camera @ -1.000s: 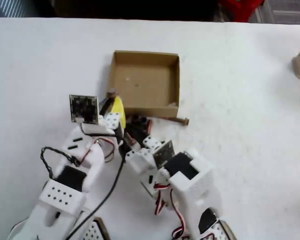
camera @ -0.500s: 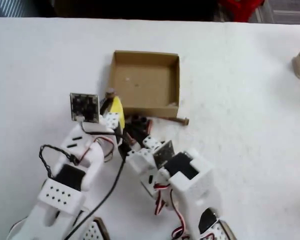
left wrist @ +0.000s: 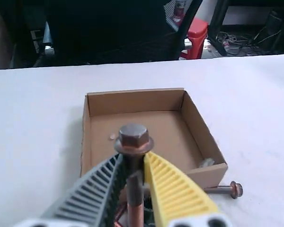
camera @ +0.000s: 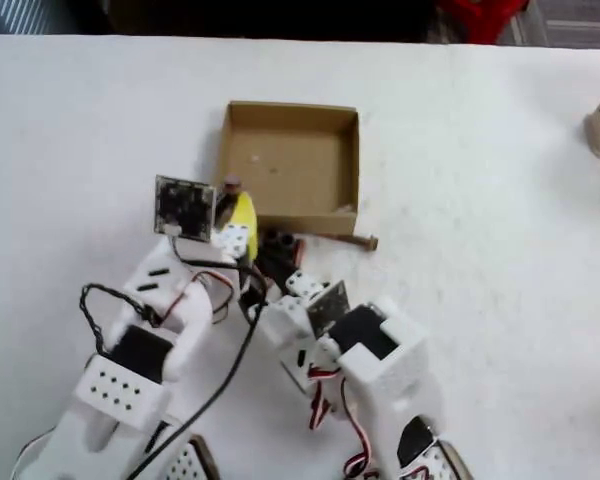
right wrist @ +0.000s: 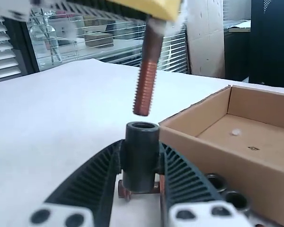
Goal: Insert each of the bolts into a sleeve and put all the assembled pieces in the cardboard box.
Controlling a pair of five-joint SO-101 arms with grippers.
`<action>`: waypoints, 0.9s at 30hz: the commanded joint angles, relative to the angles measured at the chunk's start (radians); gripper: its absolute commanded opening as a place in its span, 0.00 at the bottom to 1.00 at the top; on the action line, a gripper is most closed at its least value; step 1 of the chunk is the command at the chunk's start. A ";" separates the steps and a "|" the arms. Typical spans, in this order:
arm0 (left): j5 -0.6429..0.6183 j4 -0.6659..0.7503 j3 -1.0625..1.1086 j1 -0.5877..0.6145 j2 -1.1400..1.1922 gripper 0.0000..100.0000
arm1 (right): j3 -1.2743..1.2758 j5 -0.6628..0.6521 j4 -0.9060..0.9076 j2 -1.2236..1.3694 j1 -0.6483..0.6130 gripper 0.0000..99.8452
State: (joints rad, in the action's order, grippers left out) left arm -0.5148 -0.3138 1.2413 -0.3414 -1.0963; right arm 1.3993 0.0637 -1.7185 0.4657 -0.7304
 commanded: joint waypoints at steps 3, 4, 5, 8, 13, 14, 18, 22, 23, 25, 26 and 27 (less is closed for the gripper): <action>-0.011 0.003 -0.066 -0.039 -0.001 0.02 | 0.002 0.002 -0.024 -0.005 -0.001 0.02; -0.011 0.003 -0.064 -0.038 -0.001 0.02 | 0.002 0.002 -0.024 -0.005 -0.001 0.02; -0.009 0.003 -0.063 -0.038 -0.001 0.02 | 0.002 0.002 -0.024 -0.005 -0.001 0.02; -0.008 0.003 -0.051 -0.038 0.001 0.02 | 0.002 0.002 -0.024 -0.005 -0.001 0.02; -0.006 0.005 -0.034 -0.038 0.001 0.02 | 0.002 0.002 -0.024 -0.005 -0.001 0.02; -0.006 0.006 -0.029 -0.038 0.002 0.02 | 0.002 0.002 -0.024 -0.005 -0.001 0.02; -0.006 0.008 -0.021 -0.002 0.004 0.02 | 0.002 0.002 -0.025 -0.008 0.001 0.02; -0.006 0.009 -0.005 0.012 0.001 0.02 | 0.002 0.002 -0.025 -0.013 0.016 0.02; -0.006 0.008 -0.005 0.012 0.001 0.02 | 0.002 0.002 -0.025 -0.013 0.016 0.02; -0.006 0.005 -0.005 0.012 0.001 0.02 | 0.002 0.002 -0.025 -0.013 0.016 0.02; -0.006 0.003 -0.005 0.012 0.001 0.02 | 0.002 0.002 -0.025 -0.013 0.016 0.02; -0.006 0.003 -0.005 0.012 0.001 0.02 | 0.003 0.002 -0.027 -0.013 0.016 0.02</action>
State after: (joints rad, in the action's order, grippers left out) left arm -0.5148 -0.3138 1.2428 -0.3399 -1.0948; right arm 1.3993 0.0637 -1.7185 0.4657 -0.7258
